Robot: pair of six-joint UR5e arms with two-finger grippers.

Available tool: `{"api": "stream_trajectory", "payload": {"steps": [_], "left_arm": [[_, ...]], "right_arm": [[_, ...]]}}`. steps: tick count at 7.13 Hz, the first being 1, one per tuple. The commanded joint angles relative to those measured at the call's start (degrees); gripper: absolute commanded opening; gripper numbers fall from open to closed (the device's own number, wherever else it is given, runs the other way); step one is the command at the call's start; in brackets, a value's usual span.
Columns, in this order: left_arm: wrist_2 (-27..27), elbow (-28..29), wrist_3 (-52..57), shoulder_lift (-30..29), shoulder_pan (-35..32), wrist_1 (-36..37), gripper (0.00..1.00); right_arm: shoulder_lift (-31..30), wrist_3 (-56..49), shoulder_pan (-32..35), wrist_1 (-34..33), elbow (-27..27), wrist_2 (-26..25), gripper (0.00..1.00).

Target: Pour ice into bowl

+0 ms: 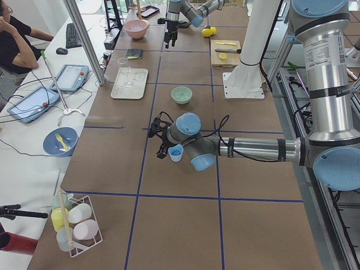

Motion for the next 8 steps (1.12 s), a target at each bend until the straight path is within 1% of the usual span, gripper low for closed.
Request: {"api": "stream_trajectory", "payload": {"steps": [1,2,3,4,5,6,7,8], "left_arm": [[17.2,-1.5,-13.7,8.5,10.9,-15.2,1.0],[26.4,-1.6,-17.0,10.0,16.7,-17.6,1.0],[39.0,-1.5,-20.4,10.8,25.3,-17.6,1.0],[47.6,-1.5,-22.5,11.6,31.3,-17.6,1.0],[57.6,-1.5,-28.9,12.0,38.2,-17.5,1.0],[67.7,-1.5,-30.7,12.7,44.9,-17.3,1.0],[74.0,-1.0,-30.7,13.0,48.0,-16.1,1.0],[78.6,-0.5,-30.9,13.0,51.1,-13.0,1.0]], "right_arm": [[-0.8,-0.9,-0.1,2.0,-0.2,0.3,1.0],[-0.8,-0.8,-0.2,2.8,-0.2,0.3,1.0],[-0.8,-0.7,-0.1,2.9,0.3,0.3,1.0],[-0.9,-0.7,-0.2,2.9,0.4,0.3,1.0],[-0.8,-0.7,-0.2,2.9,0.5,0.2,1.0],[-0.8,-0.3,-0.3,2.9,0.7,0.2,1.0],[-0.8,-0.3,-0.4,2.9,0.7,0.2,1.0],[-0.8,-0.3,-0.6,2.9,0.6,0.2,1.0]]}}
